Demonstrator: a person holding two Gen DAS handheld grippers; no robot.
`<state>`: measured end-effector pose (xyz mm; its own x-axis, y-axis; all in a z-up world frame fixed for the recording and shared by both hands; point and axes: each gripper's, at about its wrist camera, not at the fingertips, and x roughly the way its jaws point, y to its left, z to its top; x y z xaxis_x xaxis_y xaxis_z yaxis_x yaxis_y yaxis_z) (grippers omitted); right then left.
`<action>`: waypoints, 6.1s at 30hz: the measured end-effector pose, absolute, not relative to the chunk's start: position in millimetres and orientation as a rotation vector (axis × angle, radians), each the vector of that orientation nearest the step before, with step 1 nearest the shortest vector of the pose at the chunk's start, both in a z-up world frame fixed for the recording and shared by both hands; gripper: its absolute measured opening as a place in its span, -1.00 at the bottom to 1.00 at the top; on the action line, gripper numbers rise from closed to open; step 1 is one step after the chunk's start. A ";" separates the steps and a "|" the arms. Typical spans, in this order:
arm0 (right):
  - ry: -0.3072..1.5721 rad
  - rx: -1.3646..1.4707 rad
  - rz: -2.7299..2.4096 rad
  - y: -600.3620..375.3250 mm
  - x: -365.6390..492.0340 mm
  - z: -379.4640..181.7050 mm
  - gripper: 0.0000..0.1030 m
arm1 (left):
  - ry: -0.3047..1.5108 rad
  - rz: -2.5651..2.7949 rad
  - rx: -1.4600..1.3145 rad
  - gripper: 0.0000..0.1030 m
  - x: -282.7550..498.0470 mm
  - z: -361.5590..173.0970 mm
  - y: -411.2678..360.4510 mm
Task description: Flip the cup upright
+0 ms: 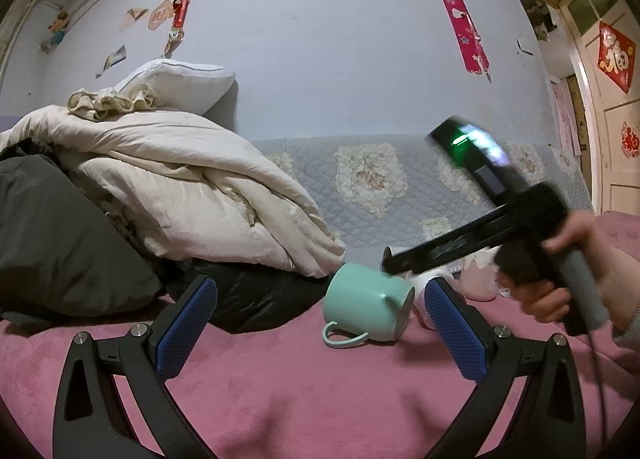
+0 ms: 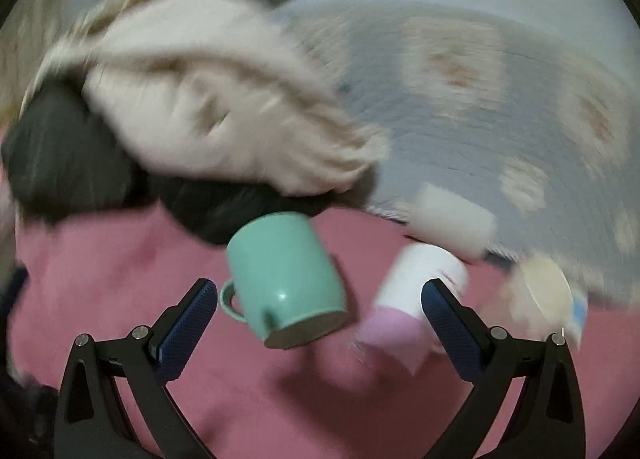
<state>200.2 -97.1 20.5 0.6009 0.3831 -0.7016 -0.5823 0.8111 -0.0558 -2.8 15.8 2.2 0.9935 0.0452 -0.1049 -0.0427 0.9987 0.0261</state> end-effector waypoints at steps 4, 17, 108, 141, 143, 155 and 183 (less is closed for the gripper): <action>0.851 -0.259 0.633 -77.1 222.8 -4.2 1.00 | 0.104 0.043 0.021 1.00 -3.3 2.2 16.7; 0.877 -0.239 0.535 -63.8 230.7 -40.8 0.85 | 0.105 0.043 0.023 1.00 -3.3 2.5 16.3; 0.138 0.058 0.015 -244.3 1.0 -8.5 1.00 | 0.714 -0.341 -0.575 1.00 75.1 -23.0 18.3; 0.160 0.075 0.016 -245.9 2.9 -8.4 1.00 | 0.502 -0.097 -0.189 0.66 58.3 -8.2 3.3; 0.160 0.076 0.017 -245.9 2.9 -8.6 1.00 | 0.495 -0.085 -0.172 0.76 58.6 -10.4 1.3; 0.160 0.086 0.027 -246.6 5.3 -7.0 1.00 | 0.616 -0.196 -0.347 1.00 79.1 -30.4 23.9; 0.163 0.087 0.027 -245.7 5.3 -7.5 1.00 | 0.570 -0.233 -0.074 0.75 62.2 -23.8 -21.4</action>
